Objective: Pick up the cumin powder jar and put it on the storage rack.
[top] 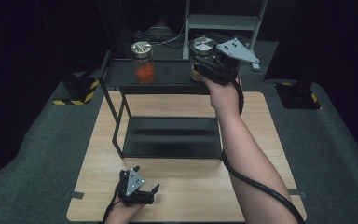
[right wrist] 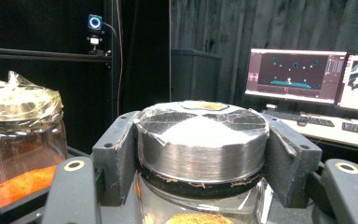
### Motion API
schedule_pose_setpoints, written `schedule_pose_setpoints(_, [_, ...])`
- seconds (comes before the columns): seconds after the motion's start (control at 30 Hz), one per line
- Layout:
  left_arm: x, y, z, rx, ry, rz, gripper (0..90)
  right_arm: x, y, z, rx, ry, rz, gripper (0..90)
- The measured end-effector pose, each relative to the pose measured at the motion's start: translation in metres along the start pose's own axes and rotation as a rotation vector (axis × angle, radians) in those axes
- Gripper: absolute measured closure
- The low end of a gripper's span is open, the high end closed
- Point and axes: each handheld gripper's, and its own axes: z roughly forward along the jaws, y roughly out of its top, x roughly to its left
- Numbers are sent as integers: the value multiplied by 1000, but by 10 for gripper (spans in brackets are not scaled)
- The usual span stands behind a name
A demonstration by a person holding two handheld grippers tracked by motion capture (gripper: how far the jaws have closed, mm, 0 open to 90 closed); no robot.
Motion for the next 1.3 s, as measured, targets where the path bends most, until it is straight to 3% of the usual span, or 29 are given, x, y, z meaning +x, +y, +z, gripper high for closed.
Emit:
schedule_pose_setpoints(0.33, [1,0,0,-2,-1,-3,9,1,-4,3,14,2,8,344])
schedule_pose_setpoints(0.83, [0,-1,0,-4,-1,0,9,0,-14,4,-12,1,12,340])
schedule_pose_setpoints(1.3, [0,-1,-1,-6,-2,1,9,2,-8,4,12,-5,4,335])
